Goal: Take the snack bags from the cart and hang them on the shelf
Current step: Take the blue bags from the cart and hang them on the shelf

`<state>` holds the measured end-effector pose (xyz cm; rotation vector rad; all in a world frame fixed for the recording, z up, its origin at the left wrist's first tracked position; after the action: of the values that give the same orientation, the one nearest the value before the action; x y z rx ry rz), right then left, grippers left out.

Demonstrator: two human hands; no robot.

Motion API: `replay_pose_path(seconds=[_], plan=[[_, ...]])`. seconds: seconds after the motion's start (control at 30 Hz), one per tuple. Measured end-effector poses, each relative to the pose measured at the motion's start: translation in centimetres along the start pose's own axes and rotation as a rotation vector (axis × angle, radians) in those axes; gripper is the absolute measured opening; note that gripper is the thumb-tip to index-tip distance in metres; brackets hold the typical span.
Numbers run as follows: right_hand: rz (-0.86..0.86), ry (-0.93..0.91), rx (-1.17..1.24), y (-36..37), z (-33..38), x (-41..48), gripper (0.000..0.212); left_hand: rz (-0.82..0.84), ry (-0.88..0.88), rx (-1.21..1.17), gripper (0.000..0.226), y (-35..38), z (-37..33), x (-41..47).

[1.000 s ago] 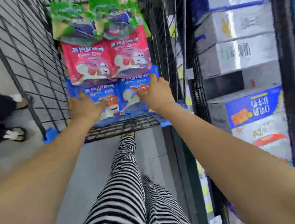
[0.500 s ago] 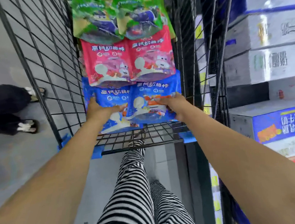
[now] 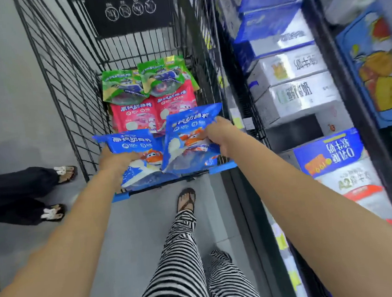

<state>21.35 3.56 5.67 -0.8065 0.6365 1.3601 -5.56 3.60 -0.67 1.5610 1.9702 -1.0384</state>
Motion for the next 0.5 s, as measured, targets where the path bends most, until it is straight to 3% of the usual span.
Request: replay_pose_path(seconds=[0.13,0.27,0.4,0.5], plan=[[-0.014,-0.212,0.120,-2.9,-0.4,-7.0,0.036,0.023,0.256,-0.105,0.057,0.1,-3.8,-8.0],[-0.053,-0.339,0.200,-8.2,-4.0,-13.4,0.034,0.170,0.459,-0.122,0.065,2.9,-5.2,-16.3],[-0.118,-0.419,0.325,-15.1,-9.2,-19.3,0.032,0.333,0.477,-0.080,0.071,7.4,-3.8,-21.1],[-0.226,-0.453,0.434,-20.1,-14.5,-23.3,0.034,0.473,0.432,-0.024,0.049,12.1,-2.1,-24.7]])
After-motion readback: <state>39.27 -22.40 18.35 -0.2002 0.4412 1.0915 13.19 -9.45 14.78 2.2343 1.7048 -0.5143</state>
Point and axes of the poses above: each hand's wrist, its own x-axis towards the middle knuckle, its own y-axis out of the palm, z = x × y, the point moved 5 cm from there along x, towards the middle knuckle, and after that the axes turned 3 degrees about -x, right-handed, at the moved point
